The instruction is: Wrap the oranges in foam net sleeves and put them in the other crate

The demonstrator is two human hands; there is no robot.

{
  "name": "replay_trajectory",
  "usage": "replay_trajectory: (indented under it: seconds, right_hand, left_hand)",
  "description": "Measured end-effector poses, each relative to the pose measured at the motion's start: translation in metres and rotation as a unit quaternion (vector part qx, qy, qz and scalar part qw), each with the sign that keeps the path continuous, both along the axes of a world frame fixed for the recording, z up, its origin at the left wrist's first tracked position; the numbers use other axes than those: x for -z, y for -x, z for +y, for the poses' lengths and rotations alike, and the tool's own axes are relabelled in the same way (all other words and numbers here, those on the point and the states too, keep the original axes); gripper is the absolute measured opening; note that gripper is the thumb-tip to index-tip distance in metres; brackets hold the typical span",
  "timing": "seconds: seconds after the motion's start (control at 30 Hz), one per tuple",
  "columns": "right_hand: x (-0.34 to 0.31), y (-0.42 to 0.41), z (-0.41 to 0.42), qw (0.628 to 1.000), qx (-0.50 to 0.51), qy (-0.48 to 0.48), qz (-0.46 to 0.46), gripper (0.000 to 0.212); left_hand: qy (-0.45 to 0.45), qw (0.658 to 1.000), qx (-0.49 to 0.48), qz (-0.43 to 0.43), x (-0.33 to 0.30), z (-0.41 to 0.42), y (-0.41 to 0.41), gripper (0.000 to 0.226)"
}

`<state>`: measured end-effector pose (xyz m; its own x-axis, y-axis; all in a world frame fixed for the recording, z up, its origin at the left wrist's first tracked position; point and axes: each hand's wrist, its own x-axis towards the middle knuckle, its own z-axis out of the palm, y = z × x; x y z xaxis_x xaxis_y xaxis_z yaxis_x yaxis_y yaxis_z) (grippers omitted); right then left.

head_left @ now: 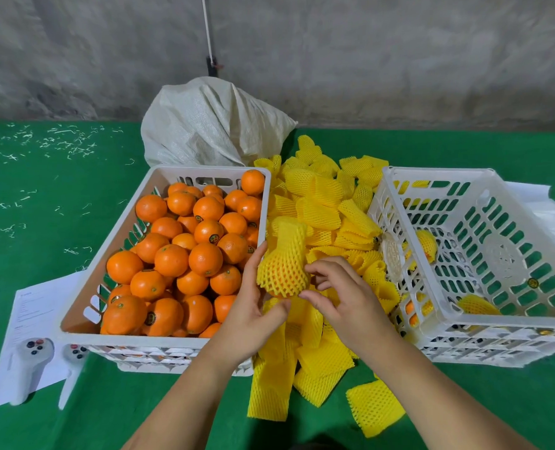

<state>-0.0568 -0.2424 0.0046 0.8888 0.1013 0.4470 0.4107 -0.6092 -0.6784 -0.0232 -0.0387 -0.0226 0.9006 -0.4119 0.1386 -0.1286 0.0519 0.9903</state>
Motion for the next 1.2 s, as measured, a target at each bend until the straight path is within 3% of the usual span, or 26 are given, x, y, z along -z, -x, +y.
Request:
replay_trajectory:
  seconds: [0.13, 0.3, 0.4, 0.5, 0.6, 0.67, 0.8, 0.97, 1.03, 1.13, 1.2]
  right_hand:
    - [-0.006, -0.003, -0.006, 0.996, -0.006, 0.062, -0.071, 0.039]
    - [-0.01, -0.006, -0.008, 0.977, 0.06, 0.117, -0.168, 0.021]
    - [-0.004, 0.004, 0.004, 0.973, 0.065, 0.124, -0.182, 0.015]
    - [0.008, 0.014, 0.023, 0.988, 0.053, 0.079, -0.119, 0.017]
    - [0.011, 0.011, 0.026, 0.998, 0.06, -0.023, 0.019, 0.052]
    - [0.009, 0.006, 0.021, 0.996, 0.044, -0.038, 0.074, 0.065]
    - [0.006, 0.001, 0.015, 0.997, 0.054, -0.05, 0.019, 0.04]
    - [0.018, 0.018, 0.035, 0.99, 0.105, -0.061, -0.067, 0.023]
    - [0.021, 0.024, 0.049, 0.993, 0.09, -0.075, -0.023, 0.028]
    - [0.015, 0.017, 0.051, 0.982, 0.101, -0.138, 0.078, 0.056]
    - [0.012, 0.01, 0.046, 0.98, 0.103, -0.123, 0.118, 0.065]
  left_hand:
    - [0.012, 0.999, -0.03, -0.001, 0.0, -0.003, 0.001, 0.076]
    - [0.014, 0.996, -0.084, -0.011, -0.001, -0.008, 0.001, 0.073]
    - [0.03, 0.991, -0.128, -0.018, -0.003, -0.011, 0.001, 0.066]
    - [0.028, 0.989, -0.141, -0.021, -0.003, -0.01, 0.002, 0.065]
    - [0.038, 0.993, -0.112, 0.01, -0.003, -0.009, 0.003, 0.068]
    - [0.034, 0.996, -0.081, 0.01, -0.004, -0.007, 0.003, 0.074]
    - [0.04, 0.998, -0.054, 0.002, -0.003, -0.005, 0.003, 0.079]
    - [0.045, 0.989, -0.139, -0.019, -0.002, -0.012, 0.002, 0.07]
    - [0.023, 0.986, -0.161, -0.045, -0.002, -0.012, 0.002, 0.069]
    - [0.001, 0.988, -0.147, -0.047, -0.005, -0.01, 0.004, 0.069]
    - [-0.003, 0.992, -0.121, -0.038, -0.005, -0.008, 0.005, 0.074]
